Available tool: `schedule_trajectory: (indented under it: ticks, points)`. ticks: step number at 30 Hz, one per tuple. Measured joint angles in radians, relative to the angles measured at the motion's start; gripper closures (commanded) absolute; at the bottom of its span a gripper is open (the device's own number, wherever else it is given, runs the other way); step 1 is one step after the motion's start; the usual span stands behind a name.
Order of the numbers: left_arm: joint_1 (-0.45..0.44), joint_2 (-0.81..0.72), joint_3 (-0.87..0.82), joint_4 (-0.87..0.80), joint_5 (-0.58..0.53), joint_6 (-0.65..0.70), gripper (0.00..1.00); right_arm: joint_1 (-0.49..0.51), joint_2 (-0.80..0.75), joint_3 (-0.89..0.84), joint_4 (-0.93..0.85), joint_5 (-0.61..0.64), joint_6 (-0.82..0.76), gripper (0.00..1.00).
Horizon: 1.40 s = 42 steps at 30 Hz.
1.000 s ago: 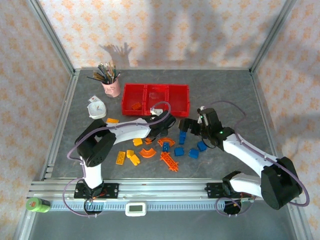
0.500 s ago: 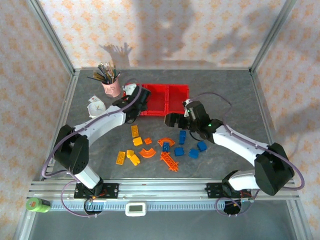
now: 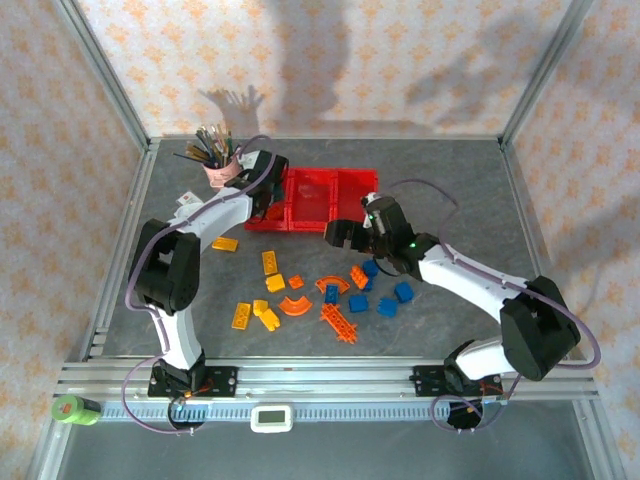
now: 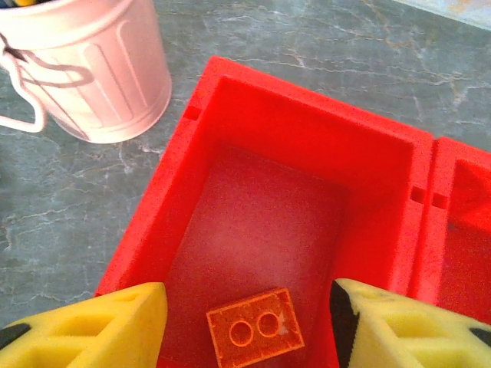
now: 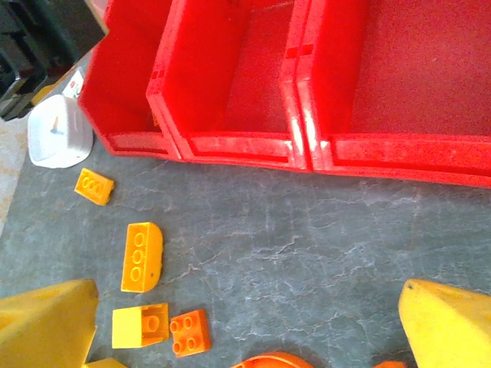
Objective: Sort the legos into containers by color
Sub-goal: Pick up the lego from the center of the table.
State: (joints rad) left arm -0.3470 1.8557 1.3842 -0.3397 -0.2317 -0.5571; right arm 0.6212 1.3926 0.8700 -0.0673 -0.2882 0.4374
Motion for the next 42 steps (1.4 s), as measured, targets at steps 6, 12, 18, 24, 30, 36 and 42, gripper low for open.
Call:
schedule_trajectory:
  ticks: [6, 12, 18, 24, 30, 36, 42]
  points:
    - [-0.003, -0.089, -0.093, 0.025, 0.084, 0.006, 0.34, 0.0, 0.014, 0.007, -0.081, 0.108, 0.009, 0.0]
    - [-0.09, -0.231, -0.174, 0.028, 0.137, 0.01, 0.3, 0.0, 0.014, 0.015, -0.169, 0.162, 0.02, 0.0]
    - [-0.259, -0.329, -0.233, 0.014, 0.185, -0.012, 0.29, -0.001, -0.043, 0.015, -0.269, 0.193, 0.026, 0.07]
    - [-0.417, -0.325, -0.243, 0.0, 0.231, -0.127, 0.29, -0.045, -0.121, -0.035, -0.336, 0.197, 0.047, 0.07]
    - [-0.531, -0.24, -0.228, -0.016, 0.251, -0.249, 0.3, -0.122, -0.183, -0.136, -0.361, 0.187, 0.068, 0.04]
    - [-0.567, -0.196, -0.246, 0.006, 0.278, -0.383, 0.33, -0.153, -0.213, -0.19, -0.356, 0.159, 0.076, 0.01]
    - [-0.575, -0.131, -0.246, 0.032, 0.288, -0.449, 0.37, -0.159, -0.222, -0.218, -0.33, 0.15, 0.076, 0.0]
